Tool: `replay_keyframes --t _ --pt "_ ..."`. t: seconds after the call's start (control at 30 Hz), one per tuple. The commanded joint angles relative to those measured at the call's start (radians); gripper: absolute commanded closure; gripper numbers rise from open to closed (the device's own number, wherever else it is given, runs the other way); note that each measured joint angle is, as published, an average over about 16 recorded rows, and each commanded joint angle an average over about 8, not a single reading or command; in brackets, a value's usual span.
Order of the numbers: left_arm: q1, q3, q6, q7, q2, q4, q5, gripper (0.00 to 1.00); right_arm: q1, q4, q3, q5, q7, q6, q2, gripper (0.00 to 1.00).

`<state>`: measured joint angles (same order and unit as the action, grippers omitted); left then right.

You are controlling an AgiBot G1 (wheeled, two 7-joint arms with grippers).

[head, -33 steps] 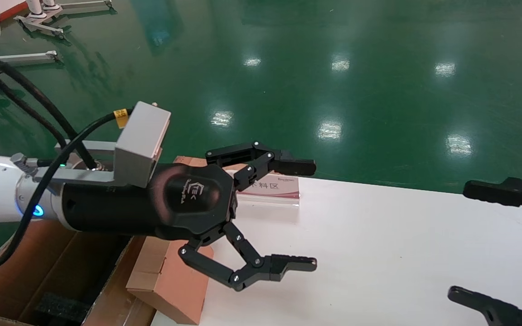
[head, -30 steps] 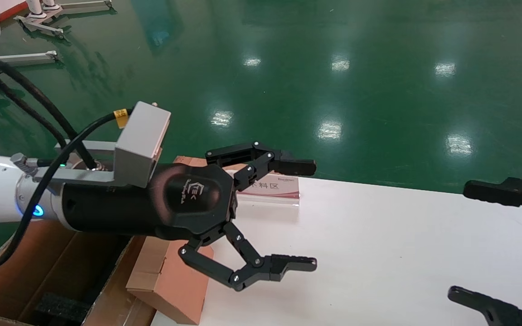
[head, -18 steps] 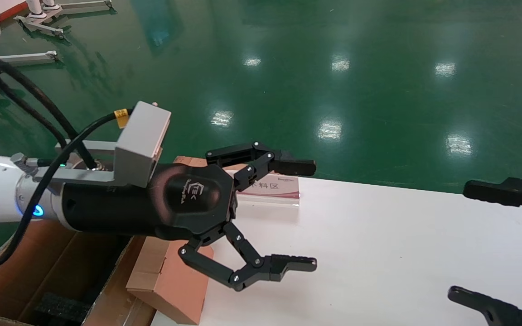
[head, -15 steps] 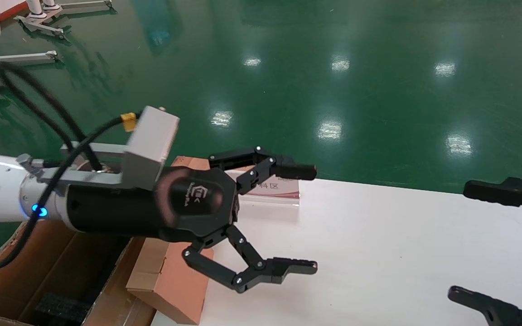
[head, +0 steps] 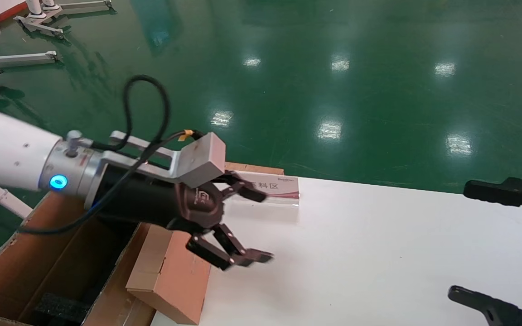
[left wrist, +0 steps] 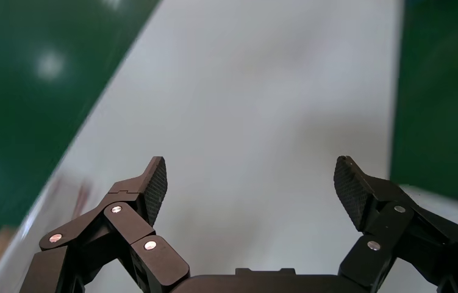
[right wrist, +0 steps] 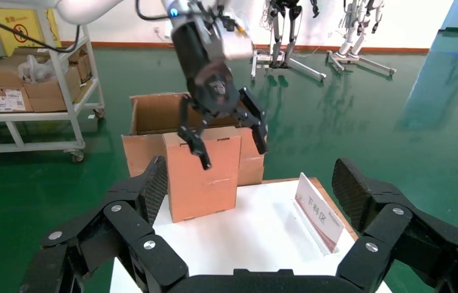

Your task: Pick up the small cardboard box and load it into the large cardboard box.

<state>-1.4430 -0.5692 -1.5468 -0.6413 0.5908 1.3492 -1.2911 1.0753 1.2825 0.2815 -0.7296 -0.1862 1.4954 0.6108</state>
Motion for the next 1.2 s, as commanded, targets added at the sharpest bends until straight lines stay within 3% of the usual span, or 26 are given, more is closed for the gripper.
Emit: replay_keyframes --t 0.03,0.2,0.4,0.77,1.2 --pt "-0.061 -0.042 -0.017 -0.064 0.005 0.003 -0.093 0.00 0.000 0.000 0.000 0.000 0.000 0.000 0.000 0.00" --pt "-0.193 -0.180 -0.031 -0.218 0.027 0.005 -0.237 0.00 0.000 0.000 0.001 0.000 0.000 0.000 0.000 0.00" --pt "-0.323 -0.338 -0.036 -0.371 0.040 0.006 -0.304 0.00 0.000 0.000 0.001 0.001 0.000 0.000 0.000 0.00" --pt "-0.497 -0.601 -0.037 -0.586 0.034 0.005 -0.231 0.00 0.000 0.000 0.002 0.001 0.001 -0.001 -0.001 0.00" --pt "-0.694 -0.921 -0.035 -0.779 0.083 0.004 -0.232 0.00 0.001 0.000 0.003 0.002 0.001 -0.001 -0.001 0.00"
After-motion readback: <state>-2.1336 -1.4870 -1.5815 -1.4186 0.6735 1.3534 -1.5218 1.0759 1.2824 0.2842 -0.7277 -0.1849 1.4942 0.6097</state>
